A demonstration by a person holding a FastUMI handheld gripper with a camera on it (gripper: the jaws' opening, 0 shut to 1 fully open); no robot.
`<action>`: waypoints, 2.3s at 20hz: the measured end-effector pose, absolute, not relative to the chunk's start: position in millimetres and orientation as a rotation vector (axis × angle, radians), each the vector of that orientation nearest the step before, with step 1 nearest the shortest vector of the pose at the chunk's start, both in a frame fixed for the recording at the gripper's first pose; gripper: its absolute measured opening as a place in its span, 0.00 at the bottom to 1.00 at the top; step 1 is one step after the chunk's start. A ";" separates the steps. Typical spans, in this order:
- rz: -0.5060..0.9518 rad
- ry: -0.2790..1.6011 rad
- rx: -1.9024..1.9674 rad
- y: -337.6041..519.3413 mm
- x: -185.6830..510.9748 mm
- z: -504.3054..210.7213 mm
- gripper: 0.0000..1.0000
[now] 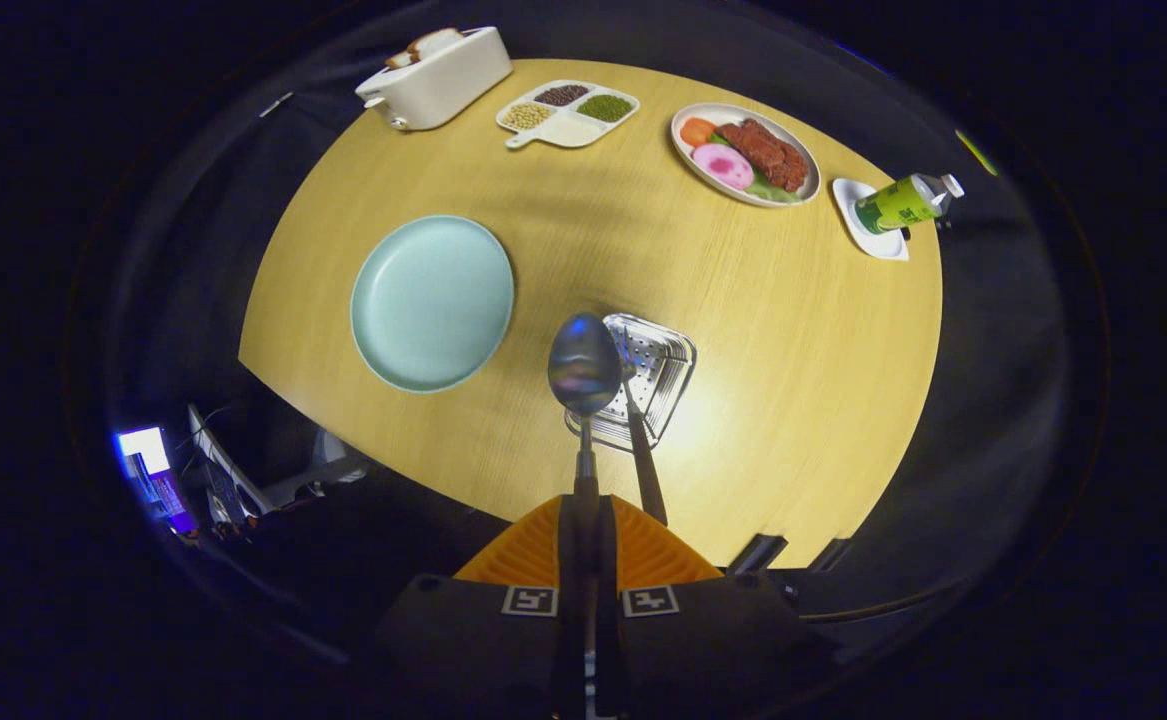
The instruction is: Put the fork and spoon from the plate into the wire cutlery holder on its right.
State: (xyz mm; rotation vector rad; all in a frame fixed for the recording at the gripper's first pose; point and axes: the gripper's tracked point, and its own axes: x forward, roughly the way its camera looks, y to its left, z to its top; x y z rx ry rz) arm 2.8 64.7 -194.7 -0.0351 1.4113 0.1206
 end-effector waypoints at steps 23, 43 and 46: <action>0.145 1.652 -0.170 52.2 47.2 -254.6 0.60; -0.066 0.471 0.051 -10.0 52.5 -60.3 0.98; -0.067 0.307 0.050 -17.4 44.8 -30.2 0.97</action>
